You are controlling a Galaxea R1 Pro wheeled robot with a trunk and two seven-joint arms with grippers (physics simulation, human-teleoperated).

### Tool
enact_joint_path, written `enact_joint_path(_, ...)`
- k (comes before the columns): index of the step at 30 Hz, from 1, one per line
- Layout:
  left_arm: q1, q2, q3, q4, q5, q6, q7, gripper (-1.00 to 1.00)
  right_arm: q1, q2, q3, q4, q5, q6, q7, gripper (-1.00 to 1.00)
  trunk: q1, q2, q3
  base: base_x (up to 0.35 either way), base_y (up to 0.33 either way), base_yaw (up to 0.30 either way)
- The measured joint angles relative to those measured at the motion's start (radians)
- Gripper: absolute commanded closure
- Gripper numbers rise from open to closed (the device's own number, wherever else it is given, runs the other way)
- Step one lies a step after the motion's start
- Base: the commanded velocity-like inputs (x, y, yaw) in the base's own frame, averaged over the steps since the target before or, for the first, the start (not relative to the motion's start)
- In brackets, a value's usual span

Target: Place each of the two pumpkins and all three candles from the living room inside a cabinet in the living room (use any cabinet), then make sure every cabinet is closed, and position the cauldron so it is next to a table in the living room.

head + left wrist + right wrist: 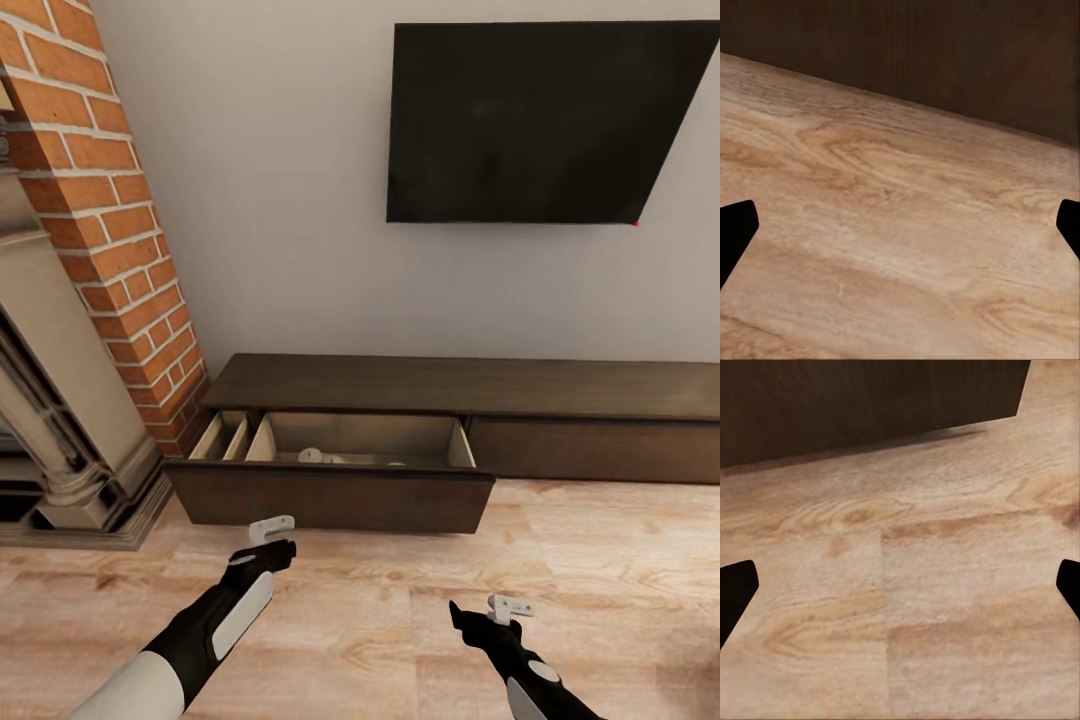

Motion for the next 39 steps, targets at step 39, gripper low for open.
enact_joint_path(39,0.002,0.0,-0.361,0.182,-0.011,-0.433,0.002,-1.0,-0.004,0.139,-0.005,-0.001,0.239,-0.426,-0.073,-1.0,0.15,-0.273,-0.122,0.0,0.0,0.0)
